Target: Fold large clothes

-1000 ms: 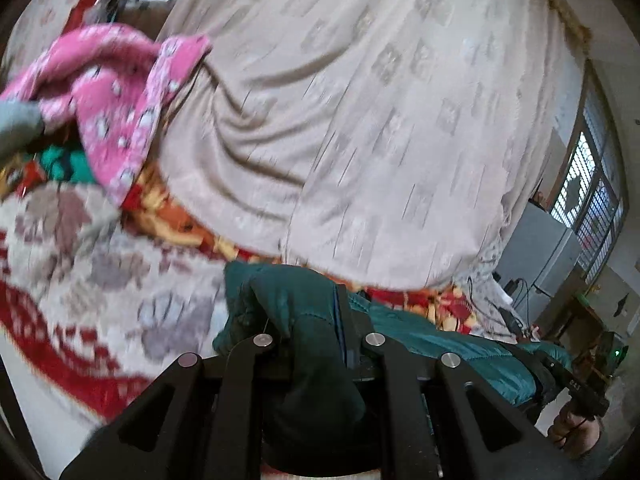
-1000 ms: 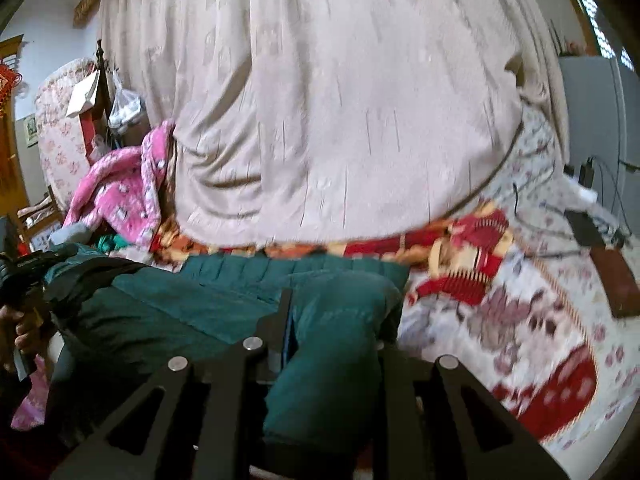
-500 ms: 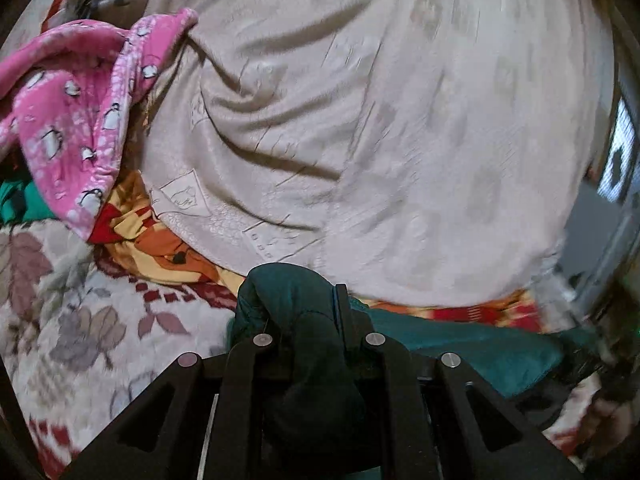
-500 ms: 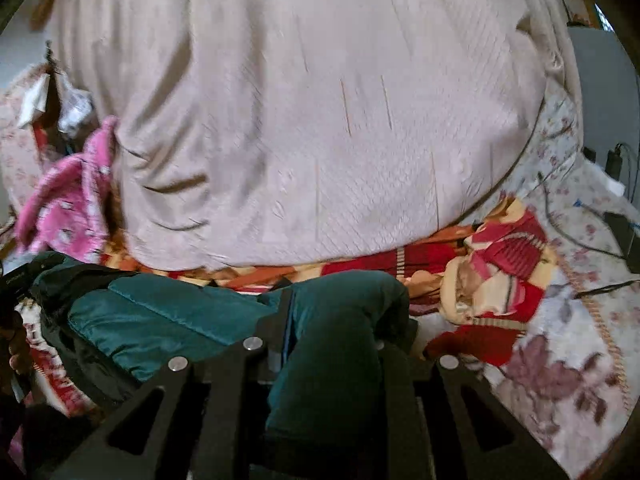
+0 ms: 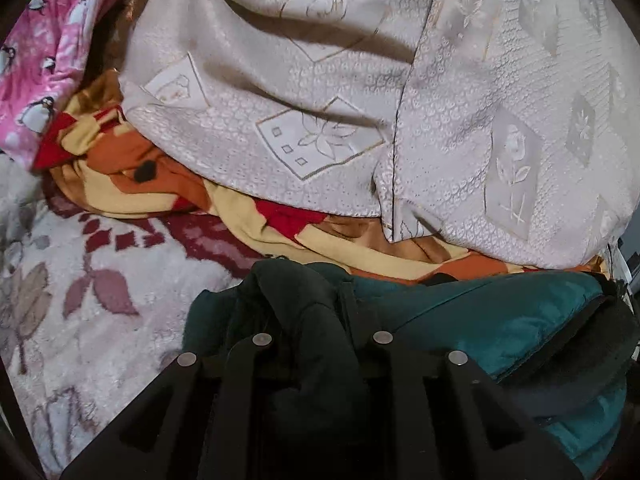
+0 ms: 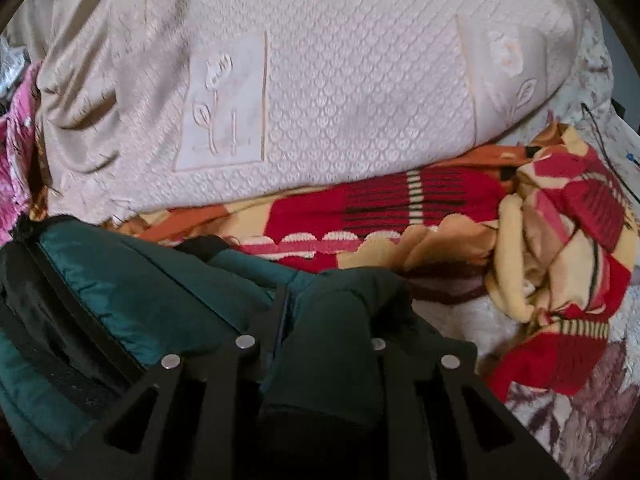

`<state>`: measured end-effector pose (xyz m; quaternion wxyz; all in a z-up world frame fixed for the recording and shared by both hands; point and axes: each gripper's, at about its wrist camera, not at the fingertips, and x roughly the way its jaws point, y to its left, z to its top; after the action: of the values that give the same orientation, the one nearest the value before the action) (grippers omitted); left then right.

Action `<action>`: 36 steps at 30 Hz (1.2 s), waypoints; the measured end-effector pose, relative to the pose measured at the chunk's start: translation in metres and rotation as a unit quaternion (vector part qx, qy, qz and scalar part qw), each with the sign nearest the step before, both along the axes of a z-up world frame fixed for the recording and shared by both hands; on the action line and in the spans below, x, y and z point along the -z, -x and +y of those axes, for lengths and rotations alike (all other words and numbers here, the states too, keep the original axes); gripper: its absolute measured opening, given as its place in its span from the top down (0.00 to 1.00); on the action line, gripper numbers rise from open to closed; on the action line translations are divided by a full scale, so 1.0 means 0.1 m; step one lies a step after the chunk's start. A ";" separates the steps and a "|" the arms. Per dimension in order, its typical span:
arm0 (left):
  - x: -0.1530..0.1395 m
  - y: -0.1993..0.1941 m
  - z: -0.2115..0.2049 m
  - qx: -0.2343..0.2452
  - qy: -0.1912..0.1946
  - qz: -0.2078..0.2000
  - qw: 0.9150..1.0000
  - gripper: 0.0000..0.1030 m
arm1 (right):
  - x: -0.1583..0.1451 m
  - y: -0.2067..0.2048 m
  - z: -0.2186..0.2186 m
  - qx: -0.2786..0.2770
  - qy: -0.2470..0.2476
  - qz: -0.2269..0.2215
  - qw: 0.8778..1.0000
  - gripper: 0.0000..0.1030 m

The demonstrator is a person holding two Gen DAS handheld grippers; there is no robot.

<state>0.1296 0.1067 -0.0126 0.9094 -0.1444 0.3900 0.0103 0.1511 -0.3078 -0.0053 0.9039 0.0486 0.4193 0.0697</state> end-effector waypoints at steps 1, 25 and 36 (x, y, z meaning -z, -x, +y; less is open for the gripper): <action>-0.01 0.01 -0.01 0.001 0.003 -0.001 1.000 0.96 | 0.01 -0.01 0.01 0.000 0.001 0.004 1.000 0.82; -0.95 0.26 0.11 0.055 0.103 -0.125 0.985 0.40 | -0.81 0.47 -0.33 -0.003 -0.192 -0.071 0.979 0.23; -0.43 -0.11 -0.28 0.060 -0.015 -0.009 0.998 0.40 | -0.47 0.03 0.17 -0.003 -0.015 0.030 0.999 0.22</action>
<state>0.1411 0.0787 0.0309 0.9140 -0.1068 0.3894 -0.0398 0.1479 -0.2911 0.0419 0.8900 0.0630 0.4448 0.0777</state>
